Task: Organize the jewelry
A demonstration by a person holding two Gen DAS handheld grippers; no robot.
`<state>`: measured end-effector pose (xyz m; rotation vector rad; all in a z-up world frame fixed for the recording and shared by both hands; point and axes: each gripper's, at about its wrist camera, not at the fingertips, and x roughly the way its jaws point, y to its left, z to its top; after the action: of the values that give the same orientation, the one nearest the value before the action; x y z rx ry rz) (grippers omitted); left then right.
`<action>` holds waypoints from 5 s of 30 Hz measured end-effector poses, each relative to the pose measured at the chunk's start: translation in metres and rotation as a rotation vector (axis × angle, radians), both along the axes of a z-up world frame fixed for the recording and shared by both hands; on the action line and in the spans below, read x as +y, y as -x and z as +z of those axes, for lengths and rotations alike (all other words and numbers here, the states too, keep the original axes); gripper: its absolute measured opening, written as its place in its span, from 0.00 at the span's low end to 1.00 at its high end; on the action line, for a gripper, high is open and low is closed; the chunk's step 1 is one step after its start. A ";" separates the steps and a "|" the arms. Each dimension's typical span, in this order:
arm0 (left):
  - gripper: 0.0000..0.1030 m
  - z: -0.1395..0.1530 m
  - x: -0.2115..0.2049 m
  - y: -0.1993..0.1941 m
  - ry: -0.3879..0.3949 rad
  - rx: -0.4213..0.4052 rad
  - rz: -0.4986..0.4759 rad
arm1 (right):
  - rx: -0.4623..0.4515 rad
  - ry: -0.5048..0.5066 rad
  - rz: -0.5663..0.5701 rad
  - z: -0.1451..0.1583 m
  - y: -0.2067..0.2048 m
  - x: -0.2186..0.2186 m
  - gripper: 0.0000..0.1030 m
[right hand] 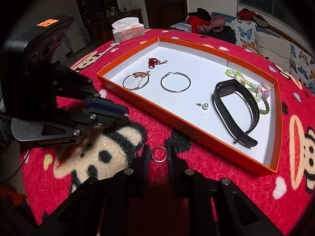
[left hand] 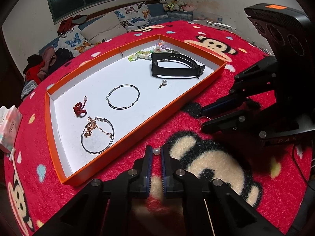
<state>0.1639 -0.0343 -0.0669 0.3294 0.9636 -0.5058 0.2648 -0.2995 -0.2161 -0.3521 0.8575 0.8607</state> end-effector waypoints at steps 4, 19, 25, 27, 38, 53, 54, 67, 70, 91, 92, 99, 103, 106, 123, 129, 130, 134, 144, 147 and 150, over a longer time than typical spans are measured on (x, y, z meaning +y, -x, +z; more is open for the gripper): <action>0.07 0.001 0.001 0.003 0.001 -0.006 0.009 | 0.000 -0.003 -0.003 0.000 0.000 0.000 0.20; 0.07 0.053 0.024 0.003 0.066 -0.083 0.090 | -0.041 -0.054 -0.020 0.026 -0.001 -0.008 0.20; 0.07 0.063 0.028 -0.024 0.071 -0.089 0.130 | -0.069 -0.082 -0.058 0.037 -0.021 -0.004 0.20; 0.07 0.058 0.029 -0.034 0.072 -0.074 0.139 | -0.079 -0.082 -0.068 0.038 -0.027 -0.002 0.20; 0.07 0.029 0.029 -0.053 0.061 -0.006 0.161 | -0.044 -0.057 -0.131 0.024 -0.061 0.002 0.20; 0.08 0.020 0.032 -0.060 0.053 0.019 0.182 | -0.003 -0.039 -0.141 0.012 -0.065 0.004 0.20; 0.08 0.019 0.033 -0.061 0.053 0.022 0.188 | 0.000 -0.040 -0.141 0.012 -0.065 0.004 0.20; 0.09 0.027 0.037 -0.061 0.070 0.023 0.232 | 0.011 -0.076 -0.170 0.017 -0.065 -0.001 0.23; 0.09 0.033 0.039 -0.057 0.079 0.012 0.249 | 0.000 -0.081 -0.181 0.020 -0.061 -0.004 0.28; 0.50 0.055 0.058 -0.026 0.182 -0.062 0.303 | -0.034 -0.138 -0.237 0.028 -0.035 -0.013 0.44; 0.50 0.055 0.060 -0.026 0.185 -0.067 0.303 | -0.037 -0.137 -0.233 0.028 -0.033 -0.013 0.44; 0.50 0.046 0.059 -0.031 0.182 -0.054 0.310 | -0.038 -0.133 -0.223 0.025 -0.032 -0.011 0.44; 0.50 0.047 0.058 -0.026 0.177 -0.056 0.337 | -0.062 -0.128 -0.234 0.027 -0.024 -0.011 0.44; 0.50 0.051 0.056 -0.017 0.181 -0.069 0.361 | -0.081 -0.119 -0.254 0.027 -0.017 -0.011 0.44; 0.81 0.056 0.041 0.070 0.164 -0.246 0.475 | -0.261 -0.128 -0.369 0.031 0.035 -0.020 0.44; 0.81 0.046 0.045 0.079 0.183 -0.262 0.543 | -0.289 -0.150 -0.405 0.026 0.046 -0.019 0.44; 0.81 0.044 0.046 0.079 0.176 -0.262 0.547 | -0.295 -0.151 -0.410 0.026 0.048 -0.019 0.44; 0.82 0.035 0.048 0.080 0.149 -0.272 0.565 | -0.302 -0.156 -0.431 0.022 0.049 -0.022 0.44; 0.86 0.022 0.044 0.084 0.113 -0.302 0.560 | -0.336 -0.133 -0.439 0.020 0.058 -0.018 0.48; 0.87 0.025 0.042 0.087 0.109 -0.319 0.557 | -0.354 -0.120 -0.433 0.021 0.061 -0.015 0.50; 0.88 0.027 0.043 0.089 0.115 -0.333 0.565 | -0.360 -0.117 -0.434 0.021 0.062 -0.014 0.53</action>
<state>0.0751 0.0083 -0.0397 0.0255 0.6582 0.0144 0.2023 -0.3136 -0.1952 -0.1979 0.5165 0.4222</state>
